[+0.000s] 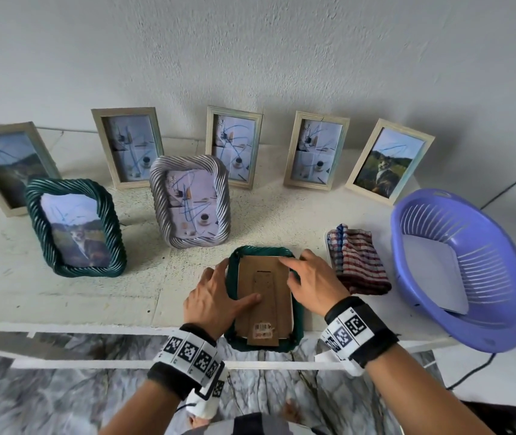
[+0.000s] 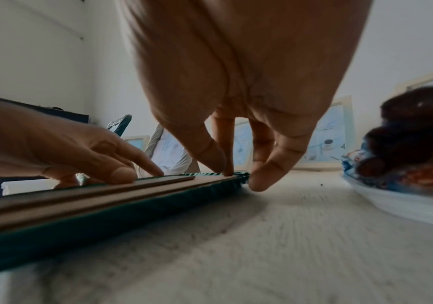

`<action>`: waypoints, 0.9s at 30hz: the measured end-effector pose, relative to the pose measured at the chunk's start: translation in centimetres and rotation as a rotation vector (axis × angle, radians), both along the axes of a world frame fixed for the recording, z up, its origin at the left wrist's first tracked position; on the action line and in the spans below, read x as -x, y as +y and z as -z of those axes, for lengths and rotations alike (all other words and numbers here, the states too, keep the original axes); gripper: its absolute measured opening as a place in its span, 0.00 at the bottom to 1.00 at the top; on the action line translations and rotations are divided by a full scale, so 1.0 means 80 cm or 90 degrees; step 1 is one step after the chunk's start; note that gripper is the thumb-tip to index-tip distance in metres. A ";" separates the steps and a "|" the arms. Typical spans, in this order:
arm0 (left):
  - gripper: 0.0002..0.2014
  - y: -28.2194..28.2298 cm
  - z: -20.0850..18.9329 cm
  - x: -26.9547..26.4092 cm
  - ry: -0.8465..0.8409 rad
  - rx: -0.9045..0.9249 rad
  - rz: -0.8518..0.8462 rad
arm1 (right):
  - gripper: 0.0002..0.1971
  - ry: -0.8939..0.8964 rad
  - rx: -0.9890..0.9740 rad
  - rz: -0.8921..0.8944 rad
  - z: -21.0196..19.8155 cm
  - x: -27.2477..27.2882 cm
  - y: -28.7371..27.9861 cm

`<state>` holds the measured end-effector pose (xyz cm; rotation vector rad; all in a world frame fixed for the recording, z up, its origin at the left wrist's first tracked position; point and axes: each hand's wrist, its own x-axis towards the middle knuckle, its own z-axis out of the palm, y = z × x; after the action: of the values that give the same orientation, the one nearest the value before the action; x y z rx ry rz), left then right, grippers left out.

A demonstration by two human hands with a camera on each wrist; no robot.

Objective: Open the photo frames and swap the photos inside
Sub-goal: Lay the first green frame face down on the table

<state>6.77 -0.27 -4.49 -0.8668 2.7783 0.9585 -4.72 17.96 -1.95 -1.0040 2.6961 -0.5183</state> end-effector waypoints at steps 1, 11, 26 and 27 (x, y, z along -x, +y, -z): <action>0.49 0.001 0.000 -0.001 0.001 0.001 -0.002 | 0.22 0.005 0.004 0.000 0.001 0.000 0.000; 0.49 0.002 0.002 -0.003 0.008 0.013 -0.004 | 0.17 0.015 0.040 0.001 0.003 0.008 0.009; 0.26 -0.027 -0.018 0.028 0.044 -0.007 0.034 | 0.38 -0.023 -0.025 0.060 0.007 -0.028 0.007; 0.23 -0.031 -0.017 0.034 0.045 -0.007 0.038 | 0.38 -0.023 -0.017 0.063 0.009 -0.029 0.007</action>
<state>4.01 -2.72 -3.14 -0.7580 2.8368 1.0127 -2.44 18.51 -2.63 -0.8489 2.7246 -0.5120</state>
